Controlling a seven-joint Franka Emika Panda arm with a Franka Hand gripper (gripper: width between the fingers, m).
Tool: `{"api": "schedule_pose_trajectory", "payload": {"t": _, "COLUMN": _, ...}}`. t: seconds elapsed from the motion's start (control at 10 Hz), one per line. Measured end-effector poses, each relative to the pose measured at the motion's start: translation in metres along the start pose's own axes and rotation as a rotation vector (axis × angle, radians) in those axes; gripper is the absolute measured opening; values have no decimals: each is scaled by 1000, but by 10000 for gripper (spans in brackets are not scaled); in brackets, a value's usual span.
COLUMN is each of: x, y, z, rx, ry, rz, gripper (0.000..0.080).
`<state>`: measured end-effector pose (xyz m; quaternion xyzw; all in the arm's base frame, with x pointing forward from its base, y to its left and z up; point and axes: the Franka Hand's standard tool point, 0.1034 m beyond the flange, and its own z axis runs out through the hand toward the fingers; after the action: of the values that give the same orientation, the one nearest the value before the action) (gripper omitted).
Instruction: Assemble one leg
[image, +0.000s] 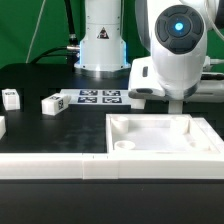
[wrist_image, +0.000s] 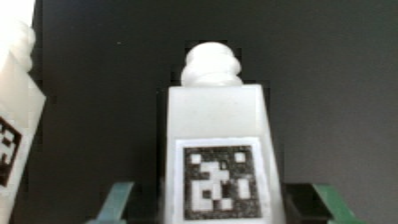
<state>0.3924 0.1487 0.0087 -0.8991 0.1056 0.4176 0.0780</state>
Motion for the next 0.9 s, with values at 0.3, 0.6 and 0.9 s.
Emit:
{"api": "schedule_pose_trajectory", "payload": {"t": 0.3, "x": -24, "y": 3, "z": -30, "rx": 1, "ry": -25, "rz": -5, "gripper": 289}}
{"api": "schedule_pose_trajectory", "payload": {"t": 0.6, "x": -39, "y": 0, "z": -53, "rx": 2, "ry": 2, "rz": -12, "gripper": 290}}
{"api": "schedule_pose_trajectory", "payload": {"t": 0.9, "x": -28, "y": -5, "z": -57, "rx": 14, "ry": 129, "rz": -19, "gripper": 290}}
